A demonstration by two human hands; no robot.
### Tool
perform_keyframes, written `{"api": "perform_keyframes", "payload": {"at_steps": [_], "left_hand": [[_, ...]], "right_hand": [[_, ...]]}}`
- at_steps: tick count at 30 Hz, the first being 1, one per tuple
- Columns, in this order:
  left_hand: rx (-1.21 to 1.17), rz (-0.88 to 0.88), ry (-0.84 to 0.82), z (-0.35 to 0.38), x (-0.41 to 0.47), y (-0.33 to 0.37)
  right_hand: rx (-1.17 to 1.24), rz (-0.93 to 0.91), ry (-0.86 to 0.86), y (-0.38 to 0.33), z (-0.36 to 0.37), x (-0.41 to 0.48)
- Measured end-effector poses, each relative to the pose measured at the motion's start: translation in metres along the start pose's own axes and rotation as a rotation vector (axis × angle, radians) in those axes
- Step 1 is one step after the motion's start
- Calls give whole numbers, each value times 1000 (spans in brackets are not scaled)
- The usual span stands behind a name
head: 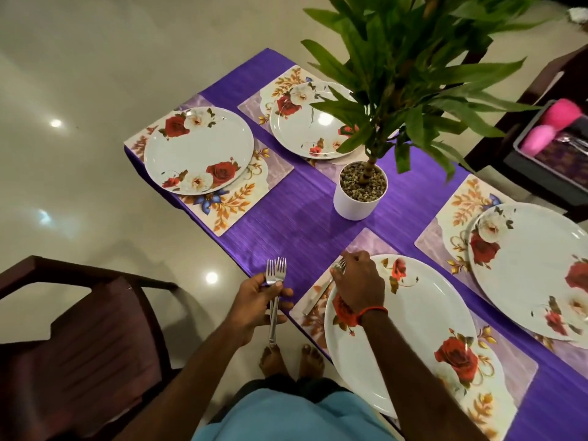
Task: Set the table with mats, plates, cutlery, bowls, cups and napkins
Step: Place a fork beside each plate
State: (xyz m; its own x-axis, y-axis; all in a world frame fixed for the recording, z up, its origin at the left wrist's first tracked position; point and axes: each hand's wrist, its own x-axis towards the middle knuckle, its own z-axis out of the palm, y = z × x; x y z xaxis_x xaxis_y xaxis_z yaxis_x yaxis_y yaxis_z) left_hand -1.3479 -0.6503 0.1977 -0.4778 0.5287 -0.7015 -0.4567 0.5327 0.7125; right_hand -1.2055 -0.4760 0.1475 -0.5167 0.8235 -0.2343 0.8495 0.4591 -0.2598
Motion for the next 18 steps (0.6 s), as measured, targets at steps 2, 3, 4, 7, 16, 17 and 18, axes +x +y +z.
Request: {"api": "perform_keyframes", "payload": {"at_steps": [2,3,4,7,16,17,18], "left_hand": [[-9,3,8,-2,-1,0],[-10,8,11,-2,-1,1],[-12,15,15,-3,-2,2],[-37,23,14,-9,-6,4],[-62,69,-5,-57,-6,19],[-78,75,-11,-65,-5,23],[-90,80,-17,-72,-5,27]], "right_hand": [[-1,-10,4,1,0,0],[8,-7,13,1,-2,0],[20,-6,23,1,-5,1],[68,-56,59,-3,-16,5],[563,-352,-36,-105,-41,12],[582,-350,-121,-122,-40,11],[606,-343,-204,-137,-37,8]]}}
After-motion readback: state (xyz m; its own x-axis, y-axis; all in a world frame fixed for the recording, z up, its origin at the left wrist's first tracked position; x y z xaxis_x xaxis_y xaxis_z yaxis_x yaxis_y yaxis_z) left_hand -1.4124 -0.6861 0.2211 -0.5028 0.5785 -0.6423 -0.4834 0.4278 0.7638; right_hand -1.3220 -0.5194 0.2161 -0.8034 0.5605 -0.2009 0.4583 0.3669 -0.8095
